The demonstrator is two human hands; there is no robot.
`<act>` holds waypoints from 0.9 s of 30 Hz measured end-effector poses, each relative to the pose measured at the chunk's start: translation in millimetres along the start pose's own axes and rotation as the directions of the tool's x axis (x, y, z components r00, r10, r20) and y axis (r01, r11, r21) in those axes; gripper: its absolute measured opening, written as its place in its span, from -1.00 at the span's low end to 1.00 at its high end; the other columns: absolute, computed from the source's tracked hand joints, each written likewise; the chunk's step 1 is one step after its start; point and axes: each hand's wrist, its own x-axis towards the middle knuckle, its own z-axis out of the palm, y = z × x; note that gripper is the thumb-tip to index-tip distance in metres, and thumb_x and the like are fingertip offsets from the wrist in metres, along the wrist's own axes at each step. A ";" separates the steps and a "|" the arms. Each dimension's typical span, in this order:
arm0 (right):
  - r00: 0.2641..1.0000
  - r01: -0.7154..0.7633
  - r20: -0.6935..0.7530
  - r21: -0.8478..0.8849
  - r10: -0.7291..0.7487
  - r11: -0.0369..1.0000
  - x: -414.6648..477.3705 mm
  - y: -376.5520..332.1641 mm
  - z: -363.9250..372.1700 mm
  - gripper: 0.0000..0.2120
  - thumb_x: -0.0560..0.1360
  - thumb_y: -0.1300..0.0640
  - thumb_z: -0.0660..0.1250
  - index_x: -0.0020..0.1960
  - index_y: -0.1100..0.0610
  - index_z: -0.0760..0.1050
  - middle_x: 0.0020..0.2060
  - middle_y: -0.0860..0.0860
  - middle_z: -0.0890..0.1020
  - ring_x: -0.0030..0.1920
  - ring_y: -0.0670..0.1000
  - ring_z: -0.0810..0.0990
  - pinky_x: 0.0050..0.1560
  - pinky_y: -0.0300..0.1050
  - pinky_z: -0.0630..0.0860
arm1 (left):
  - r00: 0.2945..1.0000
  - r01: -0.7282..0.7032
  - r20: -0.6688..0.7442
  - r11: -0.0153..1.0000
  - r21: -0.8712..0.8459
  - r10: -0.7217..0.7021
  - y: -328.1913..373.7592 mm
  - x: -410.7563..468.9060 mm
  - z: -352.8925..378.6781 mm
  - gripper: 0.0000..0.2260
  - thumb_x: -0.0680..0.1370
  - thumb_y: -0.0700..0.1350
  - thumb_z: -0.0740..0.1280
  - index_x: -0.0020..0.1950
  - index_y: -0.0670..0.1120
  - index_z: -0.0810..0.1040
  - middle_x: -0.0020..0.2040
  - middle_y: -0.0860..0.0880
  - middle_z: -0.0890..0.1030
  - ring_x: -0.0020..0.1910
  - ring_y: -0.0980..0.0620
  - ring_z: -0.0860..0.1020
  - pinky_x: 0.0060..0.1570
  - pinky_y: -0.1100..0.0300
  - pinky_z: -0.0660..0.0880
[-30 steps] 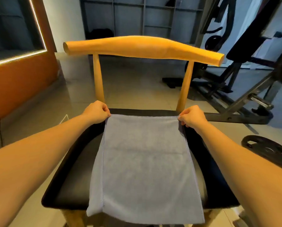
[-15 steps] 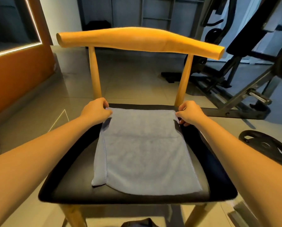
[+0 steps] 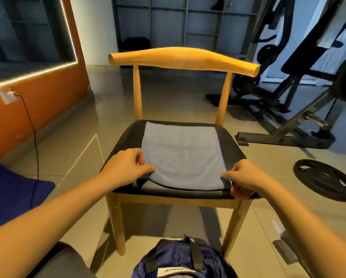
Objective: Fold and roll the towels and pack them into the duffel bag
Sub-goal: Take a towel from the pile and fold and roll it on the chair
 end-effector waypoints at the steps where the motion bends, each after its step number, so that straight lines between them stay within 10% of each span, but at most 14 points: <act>1: 1.000 0.009 -0.017 0.019 -0.009 1.000 -2.9 3.0 3.9 -0.76 0.51 0.06 0.45 -0.14 0.25 0.65 -0.23 0.24 0.71 -0.21 0.19 0.74 -0.14 0.08 0.72 | 0.999 -0.010 -0.040 1.000 0.008 0.010 -2.8 -10.0 3.1 -0.70 0.46 0.22 0.48 -0.17 0.03 0.52 -0.29 0.05 0.60 -0.29 0.08 0.57 -0.27 0.15 0.57; 13: 0.995 0.001 -0.084 0.556 0.055 0.831 -28.1 16.1 12.4 -0.85 0.52 0.24 0.48 -0.03 0.34 0.62 -0.22 0.30 0.70 -0.28 0.18 0.71 -0.26 0.01 0.70 | 0.958 -0.085 -0.257 0.983 0.165 0.126 4.9 -32.4 26.6 -0.68 0.51 0.20 0.45 -0.20 0.04 0.42 -0.26 0.10 0.47 -0.29 0.11 0.46 -0.28 0.25 0.45; 27: 0.995 -0.023 -0.071 0.549 0.074 0.835 -28.2 21.5 12.3 -0.92 0.52 0.35 0.44 -0.01 0.32 0.57 -0.20 0.31 0.69 -0.28 0.19 0.69 -0.22 0.04 0.70 | 0.926 -0.043 -0.374 0.999 0.013 0.045 -3.1 -41.6 17.8 -0.91 0.55 -0.09 0.43 -0.08 -0.02 0.75 -0.16 0.10 0.61 -0.08 0.07 0.51 0.00 0.10 0.52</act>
